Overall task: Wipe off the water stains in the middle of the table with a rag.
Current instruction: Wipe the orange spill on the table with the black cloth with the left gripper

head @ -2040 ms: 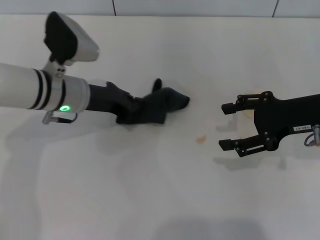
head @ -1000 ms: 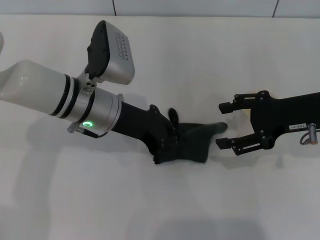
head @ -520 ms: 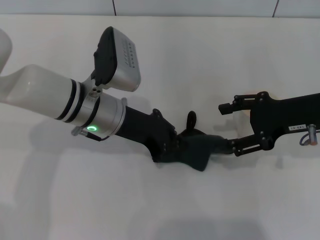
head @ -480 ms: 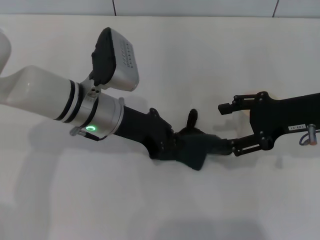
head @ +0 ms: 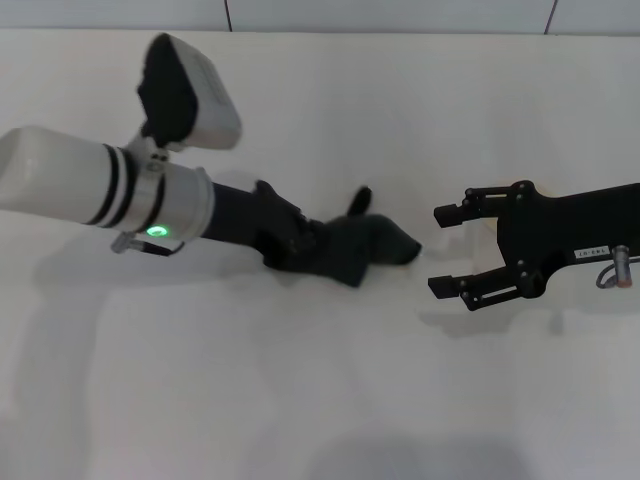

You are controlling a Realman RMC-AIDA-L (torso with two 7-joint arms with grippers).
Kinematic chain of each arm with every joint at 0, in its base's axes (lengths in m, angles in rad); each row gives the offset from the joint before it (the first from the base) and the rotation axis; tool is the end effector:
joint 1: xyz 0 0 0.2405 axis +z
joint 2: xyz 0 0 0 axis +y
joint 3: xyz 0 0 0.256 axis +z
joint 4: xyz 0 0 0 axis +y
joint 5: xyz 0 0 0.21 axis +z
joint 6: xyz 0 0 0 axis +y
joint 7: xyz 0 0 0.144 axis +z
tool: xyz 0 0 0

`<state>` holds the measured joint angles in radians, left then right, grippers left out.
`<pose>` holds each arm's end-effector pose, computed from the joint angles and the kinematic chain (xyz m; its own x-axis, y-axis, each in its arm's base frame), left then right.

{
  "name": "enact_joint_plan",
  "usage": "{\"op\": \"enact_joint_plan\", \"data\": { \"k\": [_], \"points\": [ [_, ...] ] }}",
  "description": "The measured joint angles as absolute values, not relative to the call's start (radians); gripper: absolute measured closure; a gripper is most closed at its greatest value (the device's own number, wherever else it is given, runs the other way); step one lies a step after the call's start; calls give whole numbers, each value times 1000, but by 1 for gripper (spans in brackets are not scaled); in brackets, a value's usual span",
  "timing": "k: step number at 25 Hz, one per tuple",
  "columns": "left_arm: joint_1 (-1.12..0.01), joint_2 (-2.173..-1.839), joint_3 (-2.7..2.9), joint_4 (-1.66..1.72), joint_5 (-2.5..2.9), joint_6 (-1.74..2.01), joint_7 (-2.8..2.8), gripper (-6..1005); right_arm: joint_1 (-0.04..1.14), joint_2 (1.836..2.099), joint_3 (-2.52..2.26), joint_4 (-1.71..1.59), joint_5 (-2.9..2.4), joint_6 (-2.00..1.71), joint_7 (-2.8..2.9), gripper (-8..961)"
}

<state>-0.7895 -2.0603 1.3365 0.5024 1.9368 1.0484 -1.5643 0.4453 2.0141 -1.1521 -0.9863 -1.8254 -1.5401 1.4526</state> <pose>-0.2100 0.3835 -0.0864 0.9579 0.2785 0.0706 0.2871 -0.9365 -0.2013 0.2186 0.3279 0.0104 0.9418 -0.1016 -0.3205 -0.1522 -0.9788 -0.1372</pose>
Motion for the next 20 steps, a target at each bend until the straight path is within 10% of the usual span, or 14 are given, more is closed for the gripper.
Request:
{"op": "enact_joint_plan", "data": {
  "k": [20],
  "points": [
    [-822, -2080, 1278, 491, 2000, 1055, -1569, 941, 451, 2014, -1159, -984, -1817, -1539, 1451, 110]
  ]
}}
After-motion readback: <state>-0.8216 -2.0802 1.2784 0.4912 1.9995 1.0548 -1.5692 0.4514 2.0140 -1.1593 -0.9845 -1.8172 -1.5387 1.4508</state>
